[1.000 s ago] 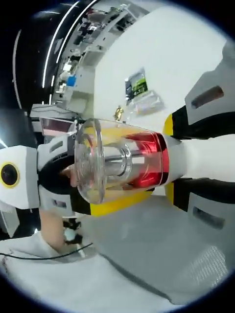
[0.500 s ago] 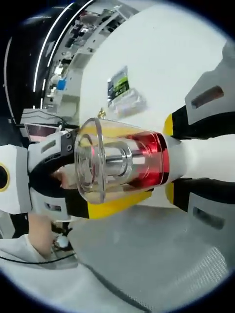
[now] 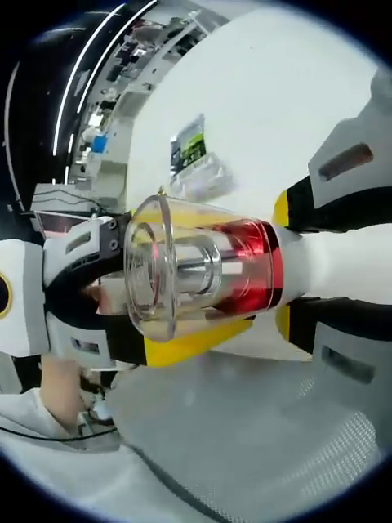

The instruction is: Arrange the skincare products in the storage area until every visible bottle or jar stands upright without overlapping.

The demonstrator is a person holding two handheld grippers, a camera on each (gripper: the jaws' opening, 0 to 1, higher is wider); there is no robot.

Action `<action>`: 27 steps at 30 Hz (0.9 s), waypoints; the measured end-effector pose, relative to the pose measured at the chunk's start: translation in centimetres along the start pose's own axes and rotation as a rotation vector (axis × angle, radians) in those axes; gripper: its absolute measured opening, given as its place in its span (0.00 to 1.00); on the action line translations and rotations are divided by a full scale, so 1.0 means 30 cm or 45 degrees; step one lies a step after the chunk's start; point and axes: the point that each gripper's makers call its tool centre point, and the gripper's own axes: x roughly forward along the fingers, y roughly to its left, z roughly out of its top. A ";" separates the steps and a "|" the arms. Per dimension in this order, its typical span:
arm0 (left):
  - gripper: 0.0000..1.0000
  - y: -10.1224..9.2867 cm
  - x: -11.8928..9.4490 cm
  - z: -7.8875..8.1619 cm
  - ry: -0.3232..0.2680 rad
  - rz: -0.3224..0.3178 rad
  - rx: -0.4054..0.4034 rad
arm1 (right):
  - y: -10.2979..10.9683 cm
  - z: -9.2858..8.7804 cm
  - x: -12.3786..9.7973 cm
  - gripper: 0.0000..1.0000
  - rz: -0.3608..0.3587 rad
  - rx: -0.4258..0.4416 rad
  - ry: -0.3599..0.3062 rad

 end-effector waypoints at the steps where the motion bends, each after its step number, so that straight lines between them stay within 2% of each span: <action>1: 0.22 0.004 0.005 0.004 -0.004 0.002 0.018 | -0.008 -0.003 -0.002 0.29 -0.006 -0.005 0.003; 13: 0.22 0.089 0.059 0.045 -0.079 0.018 0.037 | -0.099 -0.032 -0.036 0.30 -0.014 -0.030 0.016; 27: 0.24 0.243 0.119 0.094 -0.136 0.067 0.037 | -0.276 -0.052 -0.052 0.29 -0.062 -0.006 0.000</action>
